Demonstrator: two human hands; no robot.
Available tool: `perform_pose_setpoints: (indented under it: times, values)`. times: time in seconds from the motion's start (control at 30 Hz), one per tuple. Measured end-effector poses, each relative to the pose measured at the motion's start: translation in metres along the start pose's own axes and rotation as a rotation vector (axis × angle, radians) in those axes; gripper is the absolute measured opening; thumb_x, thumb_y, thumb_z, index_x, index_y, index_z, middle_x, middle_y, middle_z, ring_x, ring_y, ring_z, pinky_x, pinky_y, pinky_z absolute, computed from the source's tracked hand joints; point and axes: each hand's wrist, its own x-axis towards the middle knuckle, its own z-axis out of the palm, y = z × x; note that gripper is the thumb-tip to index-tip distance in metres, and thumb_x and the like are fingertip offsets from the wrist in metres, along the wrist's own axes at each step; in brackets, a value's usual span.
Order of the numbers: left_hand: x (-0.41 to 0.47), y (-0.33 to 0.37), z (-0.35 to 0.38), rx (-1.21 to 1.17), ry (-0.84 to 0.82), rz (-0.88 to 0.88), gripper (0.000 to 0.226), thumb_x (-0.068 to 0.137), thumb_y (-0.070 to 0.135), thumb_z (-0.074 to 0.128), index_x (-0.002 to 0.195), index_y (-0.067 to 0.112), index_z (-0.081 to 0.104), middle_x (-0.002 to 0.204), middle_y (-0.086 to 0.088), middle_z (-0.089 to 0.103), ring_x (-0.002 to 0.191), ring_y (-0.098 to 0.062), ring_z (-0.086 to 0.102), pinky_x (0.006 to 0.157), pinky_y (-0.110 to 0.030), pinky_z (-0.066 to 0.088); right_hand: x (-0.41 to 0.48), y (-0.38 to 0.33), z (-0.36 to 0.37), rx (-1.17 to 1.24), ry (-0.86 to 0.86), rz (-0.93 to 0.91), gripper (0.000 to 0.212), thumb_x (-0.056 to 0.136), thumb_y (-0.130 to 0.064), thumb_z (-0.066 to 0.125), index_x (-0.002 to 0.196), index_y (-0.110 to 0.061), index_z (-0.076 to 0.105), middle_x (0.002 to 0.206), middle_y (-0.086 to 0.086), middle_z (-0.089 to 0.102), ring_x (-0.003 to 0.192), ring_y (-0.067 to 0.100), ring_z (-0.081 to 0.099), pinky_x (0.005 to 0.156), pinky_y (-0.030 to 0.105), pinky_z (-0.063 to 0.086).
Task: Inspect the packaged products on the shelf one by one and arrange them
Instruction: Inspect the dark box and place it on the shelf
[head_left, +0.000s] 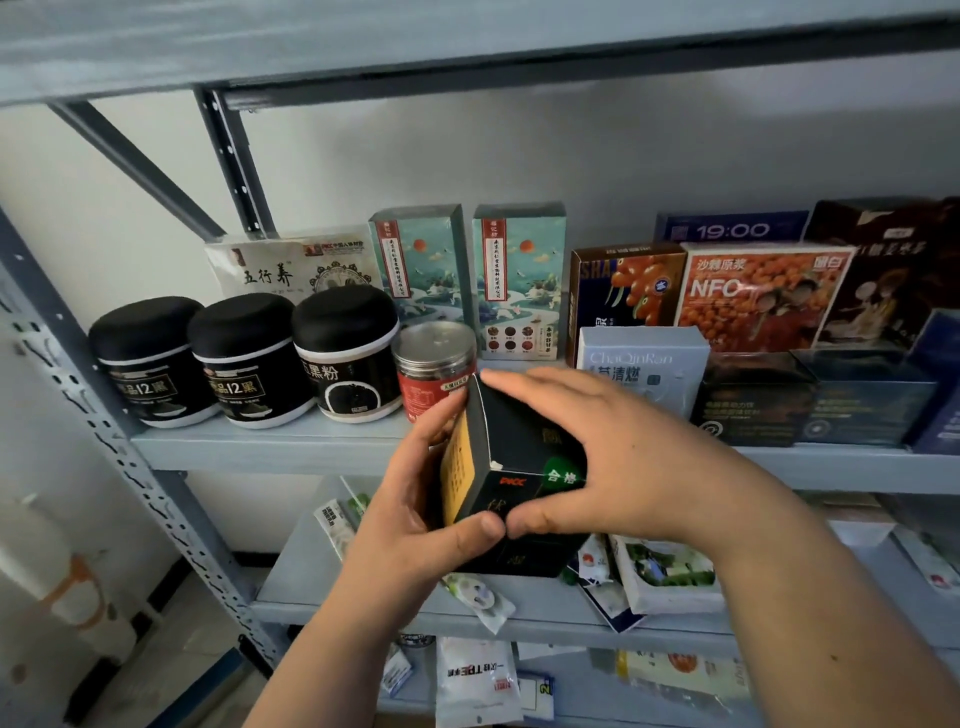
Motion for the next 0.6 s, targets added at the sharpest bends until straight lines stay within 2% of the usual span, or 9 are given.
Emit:
perform_pose_setpoints:
  times: [0.1,0.17,0.23,0.3,0.33,0.4,0.47,0.5,0.6]
  values:
    - [0.005,0.008,-0.01,0.146,-0.037,0.038,0.089,0.078,0.05,0.083,0.153,0.026,0.041,0.15,-0.002,0.051,0.139,-0.021,0.05,0.102,-0.034,0.052,0.006,-0.005,-0.003,-0.057,0.028,0.0,0.11,0.072,-0.075,0.072,0.156,-0.058,0.003,0.158,-0.026,0.021,0.14,-0.003,0.016,0.116,0.027,0.027]
    - [0.012,0.013,-0.023,0.395,0.016,0.142,0.073,0.089,0.062,0.065,0.149,0.025,0.047,0.147,0.0,0.052,0.139,-0.02,0.049,0.103,-0.033,0.051,0.01,-0.005,-0.006,-0.105,0.059,0.015,0.11,0.072,-0.078,0.068,0.156,-0.057,0.0,0.158,-0.023,0.02,0.142,0.002,0.017,0.119,0.033,0.029]
    - [0.021,0.02,-0.036,0.703,0.113,0.261,0.059,0.098,0.066,0.045,0.145,0.031,0.05,0.148,0.009,0.049,0.142,-0.016,0.044,0.112,-0.027,0.04,0.015,-0.005,-0.01,-0.185,0.08,0.036,0.11,0.073,-0.081,0.065,0.157,-0.055,-0.002,0.16,-0.019,0.019,0.145,0.007,0.016,0.122,0.035,0.023]
    - [0.036,0.024,-0.047,0.972,0.15,0.302,0.051,0.104,0.05,0.042,0.15,0.03,0.044,0.156,0.019,0.039,0.151,-0.01,0.028,0.119,-0.017,0.023,0.023,-0.005,-0.014,-0.28,0.092,0.039,0.109,0.076,-0.082,0.062,0.159,-0.05,-0.001,0.163,-0.013,0.02,0.15,0.012,0.015,0.126,0.035,0.005]
    - [0.045,0.024,-0.05,1.132,0.138,0.322,0.053,0.103,0.037,0.046,0.154,0.023,0.04,0.159,0.014,0.036,0.155,-0.012,0.021,0.122,-0.019,0.016,0.028,-0.004,-0.015,-0.334,0.093,0.035,0.109,0.077,-0.082,0.06,0.16,-0.047,-0.001,0.164,-0.009,0.021,0.152,0.015,0.015,0.126,0.037,-0.003]
    - [0.061,0.019,-0.056,1.459,0.069,0.349,0.068,0.095,0.021,0.056,0.158,0.012,0.033,0.163,-0.005,0.034,0.156,-0.025,0.016,0.125,-0.037,0.01,0.038,-0.004,-0.014,-0.443,0.095,0.037,0.109,0.079,-0.082,0.058,0.161,-0.044,-0.003,0.167,-0.002,0.021,0.155,0.019,0.015,0.125,0.043,-0.011]
    - [0.072,0.014,-0.056,1.677,-0.001,0.313,0.077,0.088,0.029,0.059,0.157,0.008,0.033,0.161,-0.012,0.037,0.153,-0.033,0.024,0.124,-0.05,0.009,0.048,-0.003,-0.012,-0.513,0.089,0.051,0.108,0.081,-0.081,0.057,0.161,-0.041,-0.003,0.167,0.004,0.022,0.155,0.023,0.016,0.127,0.049,-0.01]
    - [0.074,0.013,-0.055,1.73,-0.03,0.297,0.078,0.086,0.038,0.053,0.156,0.007,0.036,0.158,-0.013,0.043,0.151,-0.033,0.031,0.124,-0.054,0.01,0.053,-0.002,-0.01,-0.531,0.077,0.063,0.108,0.081,-0.081,0.057,0.162,-0.039,-0.002,0.167,0.006,0.023,0.155,0.025,0.016,0.127,0.052,-0.009]
    - [0.075,0.011,-0.05,1.77,-0.056,0.266,0.082,0.083,0.053,0.04,0.152,0.009,0.045,0.151,-0.009,0.052,0.146,-0.029,0.042,0.12,-0.068,0.016,0.065,0.004,-0.009,-0.557,0.047,0.099,0.105,0.084,-0.079,0.056,0.162,-0.038,0.001,0.168,0.009,0.022,0.156,0.027,0.016,0.127,0.055,-0.007]
